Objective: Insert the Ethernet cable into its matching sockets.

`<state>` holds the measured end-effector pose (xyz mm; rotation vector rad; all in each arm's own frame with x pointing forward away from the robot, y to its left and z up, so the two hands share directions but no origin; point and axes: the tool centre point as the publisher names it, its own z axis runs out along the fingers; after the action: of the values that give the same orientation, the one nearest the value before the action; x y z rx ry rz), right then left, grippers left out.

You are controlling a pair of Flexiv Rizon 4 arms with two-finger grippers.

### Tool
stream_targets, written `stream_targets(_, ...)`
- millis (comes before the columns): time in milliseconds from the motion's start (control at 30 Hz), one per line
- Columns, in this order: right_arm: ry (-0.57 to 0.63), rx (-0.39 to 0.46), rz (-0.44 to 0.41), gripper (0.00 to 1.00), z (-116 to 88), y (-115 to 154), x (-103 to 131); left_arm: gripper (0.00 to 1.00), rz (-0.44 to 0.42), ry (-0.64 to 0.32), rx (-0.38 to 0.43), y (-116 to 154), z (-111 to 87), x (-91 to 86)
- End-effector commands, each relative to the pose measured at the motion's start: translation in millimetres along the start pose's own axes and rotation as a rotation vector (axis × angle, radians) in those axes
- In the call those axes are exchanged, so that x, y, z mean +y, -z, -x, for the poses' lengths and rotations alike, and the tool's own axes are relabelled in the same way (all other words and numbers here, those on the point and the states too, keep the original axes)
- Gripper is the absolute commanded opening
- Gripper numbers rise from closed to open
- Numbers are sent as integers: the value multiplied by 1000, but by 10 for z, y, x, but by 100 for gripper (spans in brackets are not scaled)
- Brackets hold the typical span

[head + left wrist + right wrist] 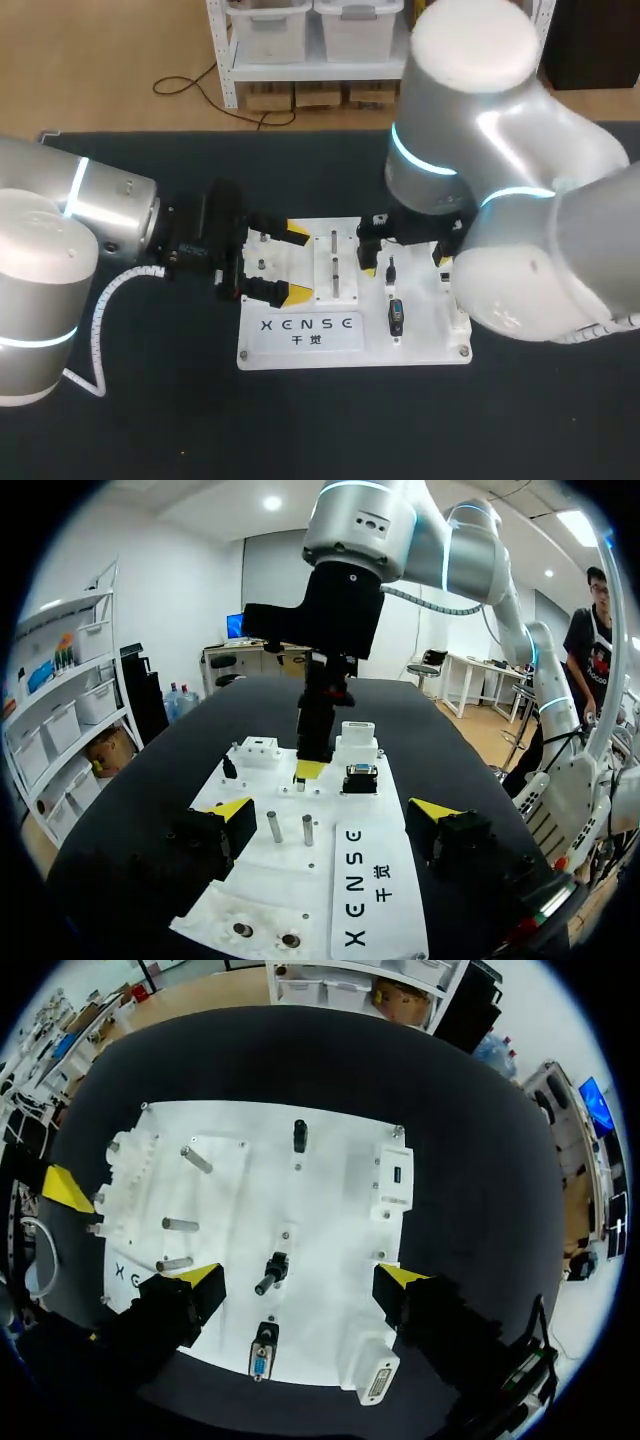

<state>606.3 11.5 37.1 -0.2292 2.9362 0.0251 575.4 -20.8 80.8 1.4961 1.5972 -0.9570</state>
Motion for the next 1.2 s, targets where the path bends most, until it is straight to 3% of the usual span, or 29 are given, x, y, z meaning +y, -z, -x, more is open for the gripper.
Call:
stream_targets(33,-11,0,-68,100,16,-71,63,100,2,-2,-5,-4,-15,-2)
stream_targets(500,-58,-14,-64,100,85,-189,57,100,2,-2,-5,-4,-15,-2)
stream_targets(600,-59,-16,-56,82,93,-196,62,100,2,-2,-5,-4,-15,-2)
stream_targets(700,-59,-15,-54,74,94,-204,68,100,2,-2,-5,-4,-15,-2)
stream_targets(767,-58,-12,-51,63,92,-210,71,100,2,-2,-5,-4,-15,-2)
stream_targets(1033,-49,-3,-37,57,83,-217,85,100,2,-2,-5,-4,-15,-2)
stream_targets(1133,-46,-2,-34,45,84,-218,87,100,2,-2,-5,-4,-15,-2)
stream_targets(1200,-44,-1,-32,31,86,-218,88,100,2,-2,-5,-4,-15,-2)
